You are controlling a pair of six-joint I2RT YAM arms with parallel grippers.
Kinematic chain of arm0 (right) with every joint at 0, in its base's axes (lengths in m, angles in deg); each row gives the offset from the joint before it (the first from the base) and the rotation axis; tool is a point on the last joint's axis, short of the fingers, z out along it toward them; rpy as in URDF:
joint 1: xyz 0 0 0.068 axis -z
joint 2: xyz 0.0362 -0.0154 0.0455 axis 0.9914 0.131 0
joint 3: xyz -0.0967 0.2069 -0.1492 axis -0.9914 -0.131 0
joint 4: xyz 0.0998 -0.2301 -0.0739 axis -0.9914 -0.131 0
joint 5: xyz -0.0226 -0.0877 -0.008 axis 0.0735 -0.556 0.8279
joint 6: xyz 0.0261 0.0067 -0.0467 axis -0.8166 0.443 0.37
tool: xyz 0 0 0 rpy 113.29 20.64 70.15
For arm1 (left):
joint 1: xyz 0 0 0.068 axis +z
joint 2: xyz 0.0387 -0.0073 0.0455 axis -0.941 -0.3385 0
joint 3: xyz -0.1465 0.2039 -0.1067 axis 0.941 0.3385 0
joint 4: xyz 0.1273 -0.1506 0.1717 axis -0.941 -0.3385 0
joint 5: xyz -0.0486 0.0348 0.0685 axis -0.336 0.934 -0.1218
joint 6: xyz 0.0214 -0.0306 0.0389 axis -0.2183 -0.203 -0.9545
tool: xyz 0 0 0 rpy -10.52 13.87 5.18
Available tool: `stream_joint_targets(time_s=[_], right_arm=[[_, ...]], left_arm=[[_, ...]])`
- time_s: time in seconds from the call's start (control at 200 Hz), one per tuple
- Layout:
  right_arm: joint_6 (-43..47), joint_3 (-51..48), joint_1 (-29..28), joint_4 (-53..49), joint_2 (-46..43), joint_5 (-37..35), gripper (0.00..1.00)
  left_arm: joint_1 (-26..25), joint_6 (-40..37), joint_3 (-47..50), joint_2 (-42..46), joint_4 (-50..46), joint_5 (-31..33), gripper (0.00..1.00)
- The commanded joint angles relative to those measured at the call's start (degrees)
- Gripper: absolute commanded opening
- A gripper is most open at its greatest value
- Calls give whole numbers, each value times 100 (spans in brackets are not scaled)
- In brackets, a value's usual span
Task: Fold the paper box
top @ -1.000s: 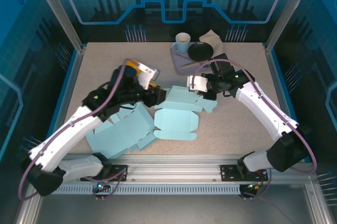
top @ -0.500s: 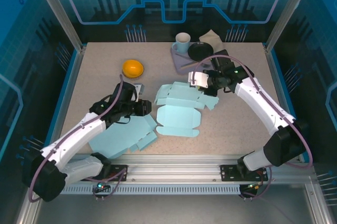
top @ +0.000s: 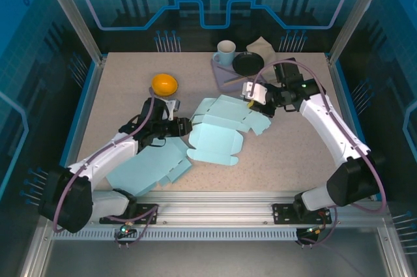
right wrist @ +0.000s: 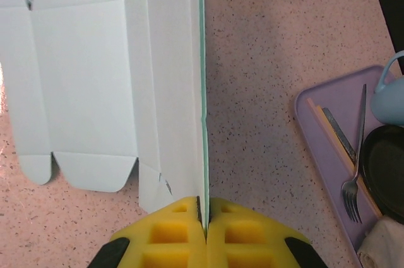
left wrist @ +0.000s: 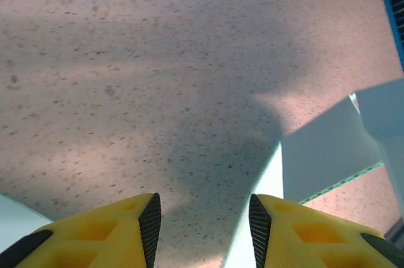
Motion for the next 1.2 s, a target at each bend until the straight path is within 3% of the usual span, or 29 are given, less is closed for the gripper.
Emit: stream_joint_targets(time_s=[0.0, 0.105, 0.255, 0.47, 0.675, 0.775, 0.97, 1.196], right_arm=[[-58, -6, 82, -28, -252, 760, 0], [-38, 36, 91, -70, -245, 772, 0], [13, -36, 157, -51, -319, 887, 0], [91, -59, 185, -165, -348, 1518, 0], [6, -164, 108, -55, -373, 1718, 0], [15, -195, -9, -81, -333, 1609, 0], [-2, -282, -53, -16, -348, 1470, 0], [-36, -194, -56, 158, -239, 189, 0]], left_arm=[[13, -151, -1, -78, 684, -858, 45], [3, -165, -17, 50, 693, -899, 45], [50, -393, 41, 533, 321, -19, 45], [60, -198, 26, 543, 645, -431, 50], [-183, -59, -41, 369, 841, -335, 75], [-365, -25, -152, 163, 785, -67, 81], [-437, 38, -281, -23, 579, 438, 82], [-444, -126, -275, 395, -63, 545, 82]])
